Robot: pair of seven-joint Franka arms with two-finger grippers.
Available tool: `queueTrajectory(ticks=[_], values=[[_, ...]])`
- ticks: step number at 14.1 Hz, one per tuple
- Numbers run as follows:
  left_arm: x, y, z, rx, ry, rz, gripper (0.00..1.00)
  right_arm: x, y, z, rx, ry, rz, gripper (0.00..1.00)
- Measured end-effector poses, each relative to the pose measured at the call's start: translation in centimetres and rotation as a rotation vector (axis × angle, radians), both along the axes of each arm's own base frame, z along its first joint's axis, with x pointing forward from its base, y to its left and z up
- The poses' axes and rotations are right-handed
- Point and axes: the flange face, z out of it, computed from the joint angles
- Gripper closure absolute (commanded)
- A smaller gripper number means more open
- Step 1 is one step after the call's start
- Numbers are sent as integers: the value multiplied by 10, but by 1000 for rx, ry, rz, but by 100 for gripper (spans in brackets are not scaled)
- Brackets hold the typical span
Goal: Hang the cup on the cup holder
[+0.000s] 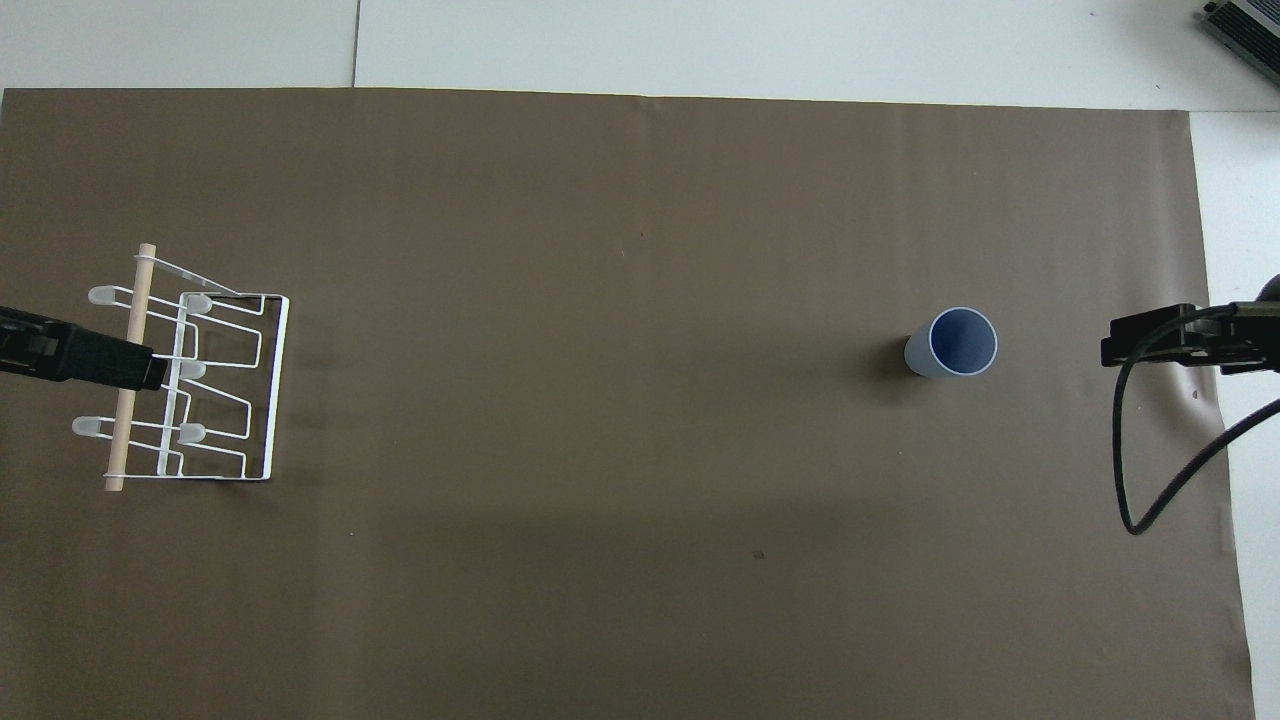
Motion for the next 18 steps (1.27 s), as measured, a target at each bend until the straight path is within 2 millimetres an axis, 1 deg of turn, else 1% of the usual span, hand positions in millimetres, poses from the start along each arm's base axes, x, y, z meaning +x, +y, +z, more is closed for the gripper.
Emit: queueTrajectory(ticks=[7,11,16,18], values=[[0,0,0,0,0,0,0,0,0,-1,0,2,0,0],[0,0,0,0,0,0,0,-1,9,-5,-19,10,20,0],[0,0,0,0,0,0,0,-4,9,-7,-18,16,19,0],[0,0,0,0,0,0,0,-4,4,-6,-17,11,7,0]])
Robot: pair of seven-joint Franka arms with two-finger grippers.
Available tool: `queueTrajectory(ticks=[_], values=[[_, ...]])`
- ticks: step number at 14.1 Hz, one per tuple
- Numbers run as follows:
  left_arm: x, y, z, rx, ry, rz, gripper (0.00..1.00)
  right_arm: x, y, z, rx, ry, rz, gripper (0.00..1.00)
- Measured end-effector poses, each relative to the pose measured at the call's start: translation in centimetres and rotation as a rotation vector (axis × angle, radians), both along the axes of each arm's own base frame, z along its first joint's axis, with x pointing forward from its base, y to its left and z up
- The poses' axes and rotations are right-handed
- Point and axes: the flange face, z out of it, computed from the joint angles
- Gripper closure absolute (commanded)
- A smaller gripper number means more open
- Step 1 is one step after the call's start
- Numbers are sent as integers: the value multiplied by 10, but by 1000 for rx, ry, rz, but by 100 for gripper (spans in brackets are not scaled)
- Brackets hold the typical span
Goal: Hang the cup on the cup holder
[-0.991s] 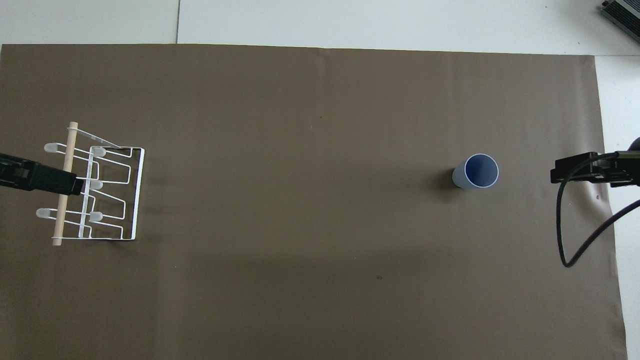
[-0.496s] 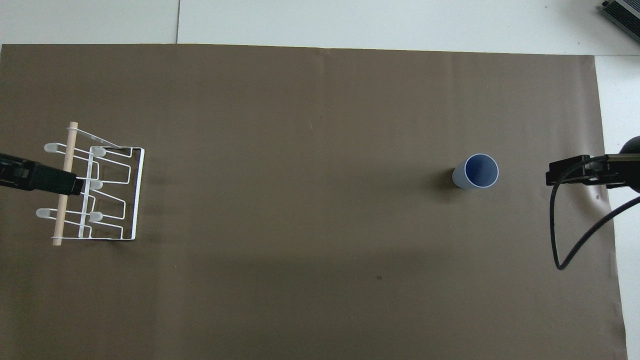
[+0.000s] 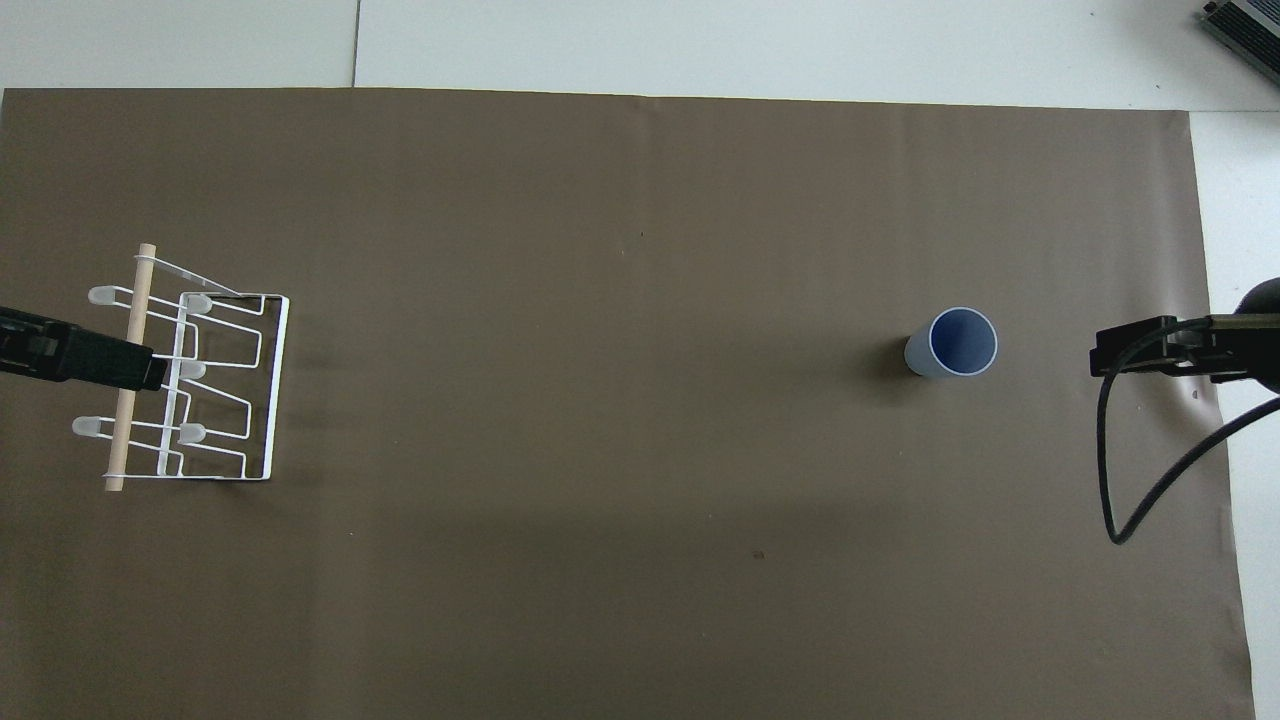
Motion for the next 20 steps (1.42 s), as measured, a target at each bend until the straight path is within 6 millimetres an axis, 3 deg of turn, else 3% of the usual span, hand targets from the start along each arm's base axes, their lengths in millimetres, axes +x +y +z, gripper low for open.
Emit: queueTrajectory(ticks=[4,10,16,20], values=[[0,0,0,0,0,0,0,0,-13,5,51,-15,-34,0],[0,0,0,0,0,0,0,9,-10,-6,51,-48,-29,0],[0,0,0,0,0,0,0,44,-19,-79,39,-60,70,0],[0,0,0,0,0,0,0,77,-22,-147,27,-49,127,0]])
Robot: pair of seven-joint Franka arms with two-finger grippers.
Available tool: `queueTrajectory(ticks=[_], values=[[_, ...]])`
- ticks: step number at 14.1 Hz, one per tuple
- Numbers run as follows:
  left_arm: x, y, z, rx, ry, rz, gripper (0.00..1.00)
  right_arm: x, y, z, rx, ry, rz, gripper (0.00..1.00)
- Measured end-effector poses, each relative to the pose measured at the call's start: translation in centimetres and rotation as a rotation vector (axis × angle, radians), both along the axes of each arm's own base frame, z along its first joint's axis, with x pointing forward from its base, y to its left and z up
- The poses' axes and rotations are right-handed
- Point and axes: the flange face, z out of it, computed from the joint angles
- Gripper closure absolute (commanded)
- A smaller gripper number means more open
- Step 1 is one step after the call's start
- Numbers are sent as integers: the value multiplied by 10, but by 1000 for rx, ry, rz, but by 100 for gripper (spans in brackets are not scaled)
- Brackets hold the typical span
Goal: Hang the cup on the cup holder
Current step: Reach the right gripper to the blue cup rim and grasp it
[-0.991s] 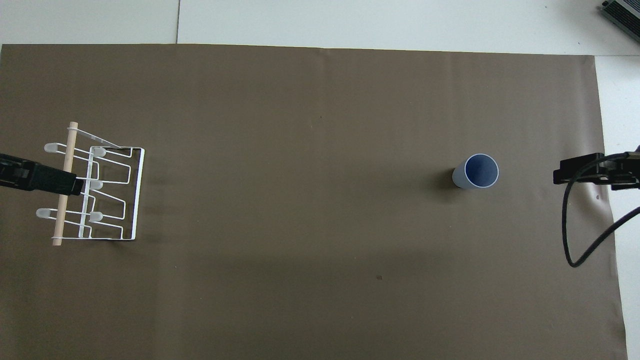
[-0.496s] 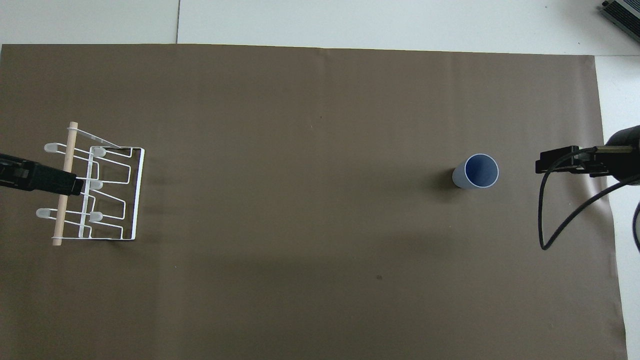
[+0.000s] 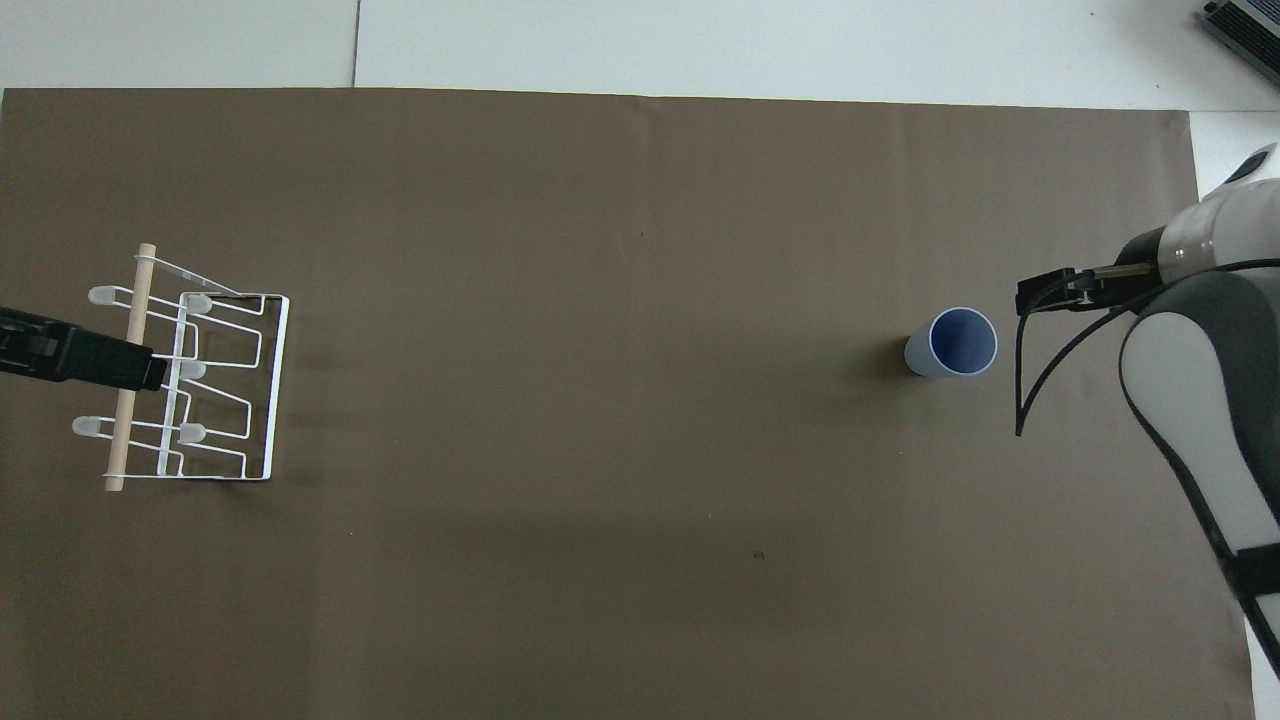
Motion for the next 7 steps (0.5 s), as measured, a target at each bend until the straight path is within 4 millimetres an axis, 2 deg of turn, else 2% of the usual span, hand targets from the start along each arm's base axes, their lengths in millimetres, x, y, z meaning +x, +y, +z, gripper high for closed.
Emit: queueTrajectory(ticks=[2,4,5,7], values=[[0,0,0,0,0,0,0,7,1,-40,-6,-1,53,0],[0,0,0,0,0,0,0,4,1,-77,-11,-15,75,0],[0,0,0,0,0,0,0,-1,2,-91,-12,-16,80,0],[0,0,0,0,0,0,0,-6,3,-104,-12,-14,84,0]])
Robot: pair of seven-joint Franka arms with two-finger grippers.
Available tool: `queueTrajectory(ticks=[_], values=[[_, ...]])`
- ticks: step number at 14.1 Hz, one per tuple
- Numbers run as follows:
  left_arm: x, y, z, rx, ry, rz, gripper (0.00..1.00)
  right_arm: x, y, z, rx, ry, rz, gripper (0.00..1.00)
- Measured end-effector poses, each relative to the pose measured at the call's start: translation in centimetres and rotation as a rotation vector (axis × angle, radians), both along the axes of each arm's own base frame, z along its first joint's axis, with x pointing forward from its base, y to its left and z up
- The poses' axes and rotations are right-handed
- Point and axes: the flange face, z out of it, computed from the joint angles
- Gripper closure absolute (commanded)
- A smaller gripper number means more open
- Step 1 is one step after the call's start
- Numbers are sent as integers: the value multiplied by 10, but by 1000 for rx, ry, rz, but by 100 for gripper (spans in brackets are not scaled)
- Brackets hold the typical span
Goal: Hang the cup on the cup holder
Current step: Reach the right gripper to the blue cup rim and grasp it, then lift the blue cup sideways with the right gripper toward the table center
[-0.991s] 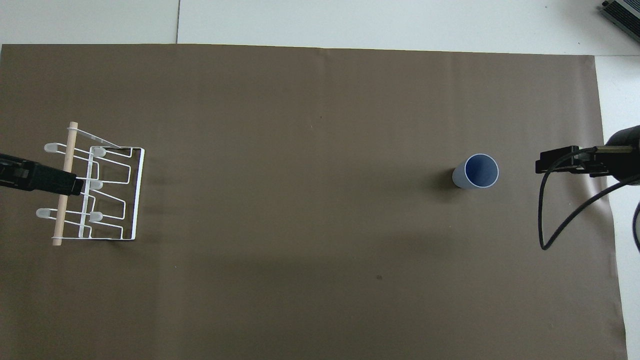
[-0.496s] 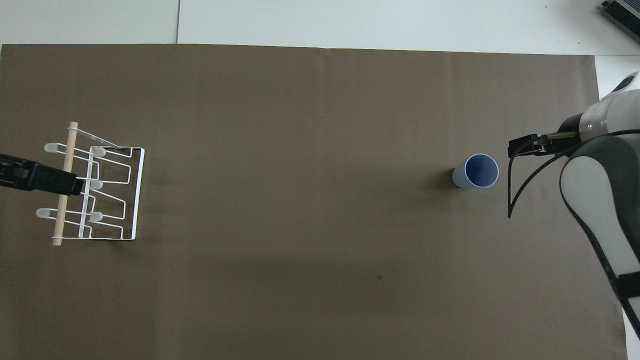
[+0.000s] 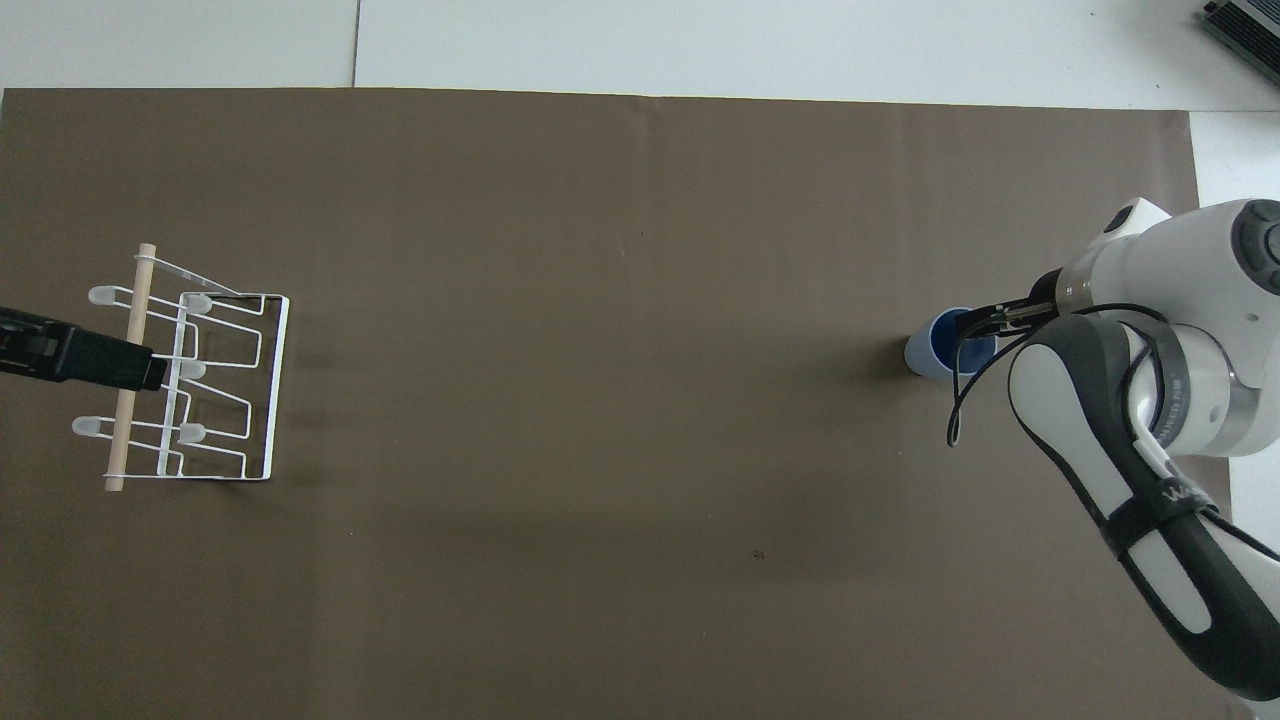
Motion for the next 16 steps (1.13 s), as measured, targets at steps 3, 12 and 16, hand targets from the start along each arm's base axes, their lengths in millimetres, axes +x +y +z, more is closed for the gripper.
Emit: queueTrajectory(ticks=[3,12,16], values=[[0,0,0,0,0,0,0,-3,1,-9,0,2,5,26],[0,0,0,0,0,0,0,-5,3,-13,54,1,19,100],[0,0,0,0,0,0,0,-3,3,-10,65,-5,10,100]])
